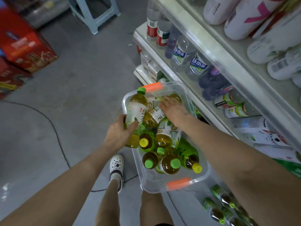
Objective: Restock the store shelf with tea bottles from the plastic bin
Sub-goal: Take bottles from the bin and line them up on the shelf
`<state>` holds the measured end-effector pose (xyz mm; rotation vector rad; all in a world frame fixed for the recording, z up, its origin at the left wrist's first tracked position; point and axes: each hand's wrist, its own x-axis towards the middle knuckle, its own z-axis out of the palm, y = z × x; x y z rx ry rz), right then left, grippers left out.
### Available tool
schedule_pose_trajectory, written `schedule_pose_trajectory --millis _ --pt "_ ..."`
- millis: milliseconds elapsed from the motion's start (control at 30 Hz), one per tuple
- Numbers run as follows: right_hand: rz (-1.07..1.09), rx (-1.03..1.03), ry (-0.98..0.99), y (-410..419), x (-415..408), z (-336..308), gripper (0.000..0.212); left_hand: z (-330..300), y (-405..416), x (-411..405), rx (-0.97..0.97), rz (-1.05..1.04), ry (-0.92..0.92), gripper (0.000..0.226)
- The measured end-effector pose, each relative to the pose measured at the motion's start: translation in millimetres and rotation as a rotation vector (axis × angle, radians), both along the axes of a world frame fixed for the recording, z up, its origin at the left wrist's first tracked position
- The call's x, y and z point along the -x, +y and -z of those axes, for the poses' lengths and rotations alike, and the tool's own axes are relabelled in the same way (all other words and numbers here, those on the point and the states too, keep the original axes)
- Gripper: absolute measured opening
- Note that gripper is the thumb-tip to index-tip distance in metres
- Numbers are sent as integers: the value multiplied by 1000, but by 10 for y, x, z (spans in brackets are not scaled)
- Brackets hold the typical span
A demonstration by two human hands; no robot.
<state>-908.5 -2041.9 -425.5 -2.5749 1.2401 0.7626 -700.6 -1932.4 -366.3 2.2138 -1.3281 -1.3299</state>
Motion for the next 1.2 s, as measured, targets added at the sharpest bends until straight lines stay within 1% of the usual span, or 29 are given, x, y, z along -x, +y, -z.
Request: schedule_pose_trajectory --millis 33,133,200,267,333,400,467,533,567,633,667,700,767,800,833,867,933,967,1033,1133,1200 --pt "-35 14 -1 -37 12 41 75 31 12 3 -5 -27 16 49" --pt "-103 70 -18 -107 34 102 59 60 21 39 -9 -84 38 50" --pt "-116 81 -4 -82 27 62 58 63 27 44 -8 -112 55 53" --pt "-83 66 55 14 18 -7 63 35 13 42 1 -122 71 53" --pt "11 37 105 169 9 -82 61 -29 9 33 -4 -113 86 53" --pt "215 -15 77 325 28 -164 55 -101 -1 6 -19 -104 129 51" --pt "499 -145 -40 494 83 -271 54 -217 3 -35 -51 -102 209 56" --pt "805 -304 -228 674 186 -458 53 -398 15 -74 -73 -93 284 70" --pt "956 -376 -342 726 240 -521 54 -460 3 -84 -78 -96 319 72" --pt "1209 -454 -591 904 356 -785 59 -631 24 -116 -81 -67 373 67" --pt "1289 -457 -700 994 412 -915 61 -725 36 -127 -86 -53 385 64" --pt "1349 -440 -793 1084 446 -1063 63 -822 51 -128 -87 -33 400 59" --pt "1426 -386 -951 1255 453 -1389 71 -1042 98 -103 -80 -3 427 40" --pt "1452 -350 -1012 1329 456 -1529 73 -1151 127 -76 -65 2 468 37" --pt "1472 -313 -1070 1408 449 -1677 71 -1237 150 -55 -53 25 500 41" --pt "1488 -279 -1121 1490 432 -1836 66 -1338 180 -23 -36 59 531 50" --pt "1499 -221 -1217 1658 408 -2124 59 -1524 227 9 6 151 552 70" --pt "1495 -180 -1247 1742 404 -2246 58 -1640 244 14 48 197 540 73" --pt "1481 -50 -1270 1892 382 -2502 57 -1853 241 17 136 284 508 72" --pt "1461 161 -1281 2076 356 -2904 51 -2169 231 28 248 393 500 78" --pt "1424 285 -1282 2199 320 -3213 48 -2363 242 54 309 437 505 74"
